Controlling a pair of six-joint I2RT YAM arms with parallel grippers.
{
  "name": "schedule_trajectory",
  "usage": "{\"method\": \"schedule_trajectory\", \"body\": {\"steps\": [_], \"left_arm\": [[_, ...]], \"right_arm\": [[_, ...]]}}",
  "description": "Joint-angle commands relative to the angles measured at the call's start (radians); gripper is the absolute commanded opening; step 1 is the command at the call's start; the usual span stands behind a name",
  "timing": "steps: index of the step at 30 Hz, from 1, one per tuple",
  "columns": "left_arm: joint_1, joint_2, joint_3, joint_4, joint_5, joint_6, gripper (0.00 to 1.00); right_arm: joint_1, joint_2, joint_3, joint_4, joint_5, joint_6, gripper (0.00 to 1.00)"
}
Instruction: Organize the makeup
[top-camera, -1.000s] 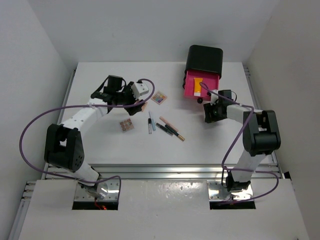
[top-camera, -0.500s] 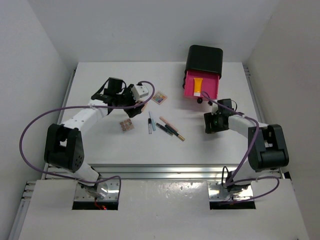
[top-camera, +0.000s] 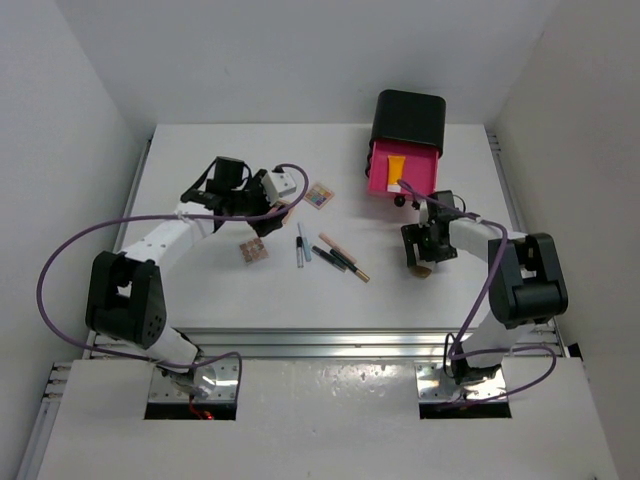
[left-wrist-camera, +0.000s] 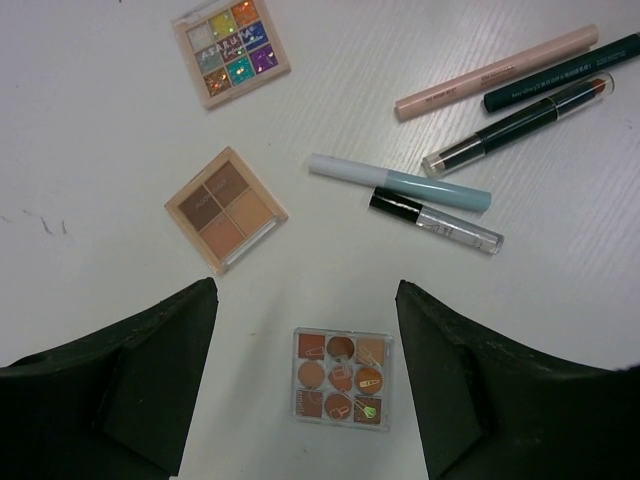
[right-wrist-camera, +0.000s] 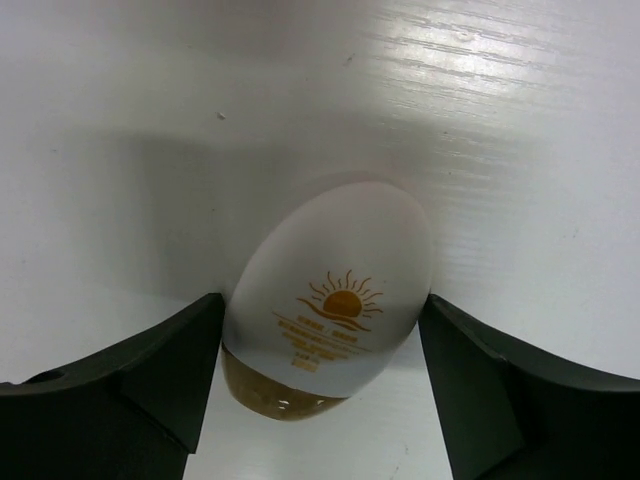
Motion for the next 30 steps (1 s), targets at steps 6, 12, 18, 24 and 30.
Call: {"method": "schedule_trajectory", "body": {"steps": [6, 12, 18, 24, 30], "left_arm": [[0.010, -0.048, -0.021, 0.044, 0.018, 0.013, 0.78], [0.010, -0.048, -0.030, 0.054, 0.018, 0.013, 0.78], [0.010, -0.057, -0.041, 0.063, 0.018, 0.002, 0.78], [0.010, -0.066, -0.068, 0.084, 0.018, -0.033, 0.78], [0.010, -0.066, -0.077, 0.093, 0.000, -0.043, 0.78]], "right_arm": [[0.051, 0.009, 0.032, -0.027, 0.087, 0.060, 0.65], [0.058, -0.058, -0.016, -0.024, 0.093, 0.064, 0.27], [0.094, -0.201, -0.001, -0.029, 0.005, 0.014, 0.19], [0.149, -0.319, 0.063, -0.009, -0.066, 0.006, 0.16], [0.156, -0.333, 0.166, 0.092, -0.108, 0.041, 0.14]]}}
